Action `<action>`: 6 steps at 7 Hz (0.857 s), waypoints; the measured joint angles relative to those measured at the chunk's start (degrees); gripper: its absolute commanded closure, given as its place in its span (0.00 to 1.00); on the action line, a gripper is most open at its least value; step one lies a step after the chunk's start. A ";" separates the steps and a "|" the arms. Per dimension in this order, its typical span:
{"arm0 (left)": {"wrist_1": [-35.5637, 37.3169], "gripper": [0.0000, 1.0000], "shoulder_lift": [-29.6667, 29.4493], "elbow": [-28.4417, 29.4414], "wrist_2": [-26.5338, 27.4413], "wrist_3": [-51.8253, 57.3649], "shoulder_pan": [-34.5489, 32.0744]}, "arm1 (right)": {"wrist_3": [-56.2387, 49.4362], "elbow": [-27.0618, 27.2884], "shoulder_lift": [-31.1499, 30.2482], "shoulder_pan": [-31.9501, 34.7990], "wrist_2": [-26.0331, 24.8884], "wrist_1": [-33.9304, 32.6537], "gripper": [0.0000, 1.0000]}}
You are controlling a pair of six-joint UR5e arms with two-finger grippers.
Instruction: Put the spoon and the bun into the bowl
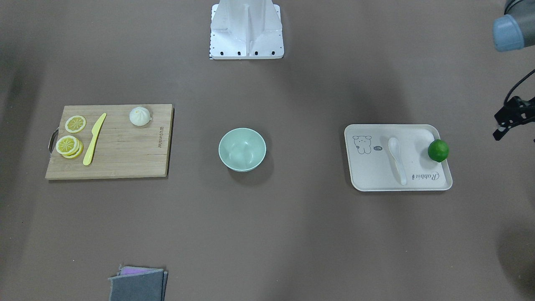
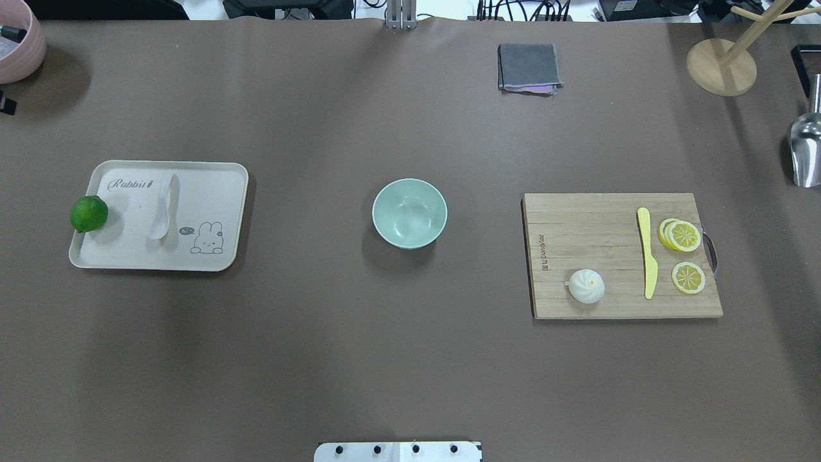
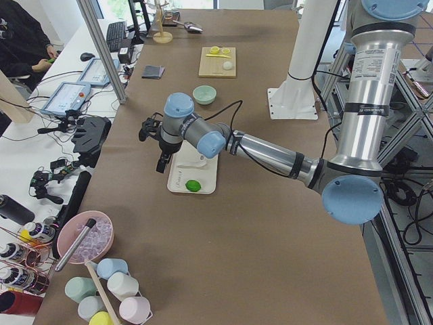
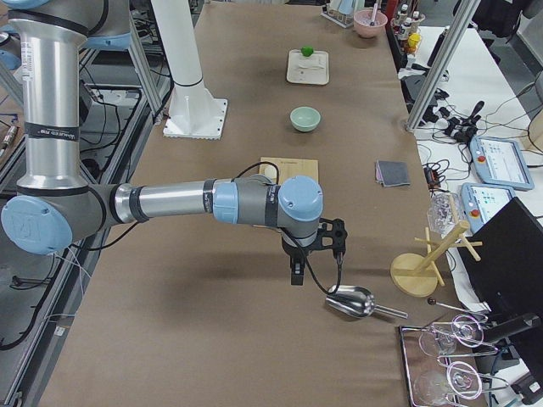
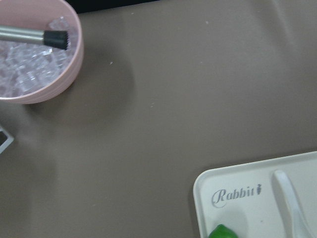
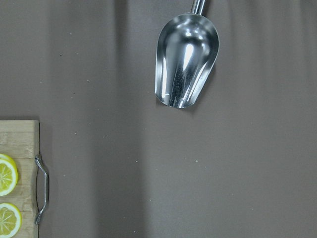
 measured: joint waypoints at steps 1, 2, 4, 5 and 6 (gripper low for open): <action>-0.03 0.02 -4.66 1.66 1.24 -2.63 3.48 | -0.02 0.51 0.30 -0.04 0.16 0.16 0.00; -0.09 0.02 -8.27 4.14 3.65 -5.28 7.34 | -0.09 1.14 1.14 -0.06 -0.27 0.42 0.00; -6.28 0.02 -10.41 10.07 15.93 -17.06 16.96 | 0.09 1.33 1.86 -0.13 -1.05 0.65 0.00; -13.42 0.02 -10.28 14.17 19.44 -22.20 19.40 | 0.06 0.67 1.83 -0.24 -0.73 1.15 0.00; -19.12 0.02 -10.07 17.74 20.79 -24.75 20.65 | 0.06 -0.63 1.51 -0.37 0.95 3.09 0.00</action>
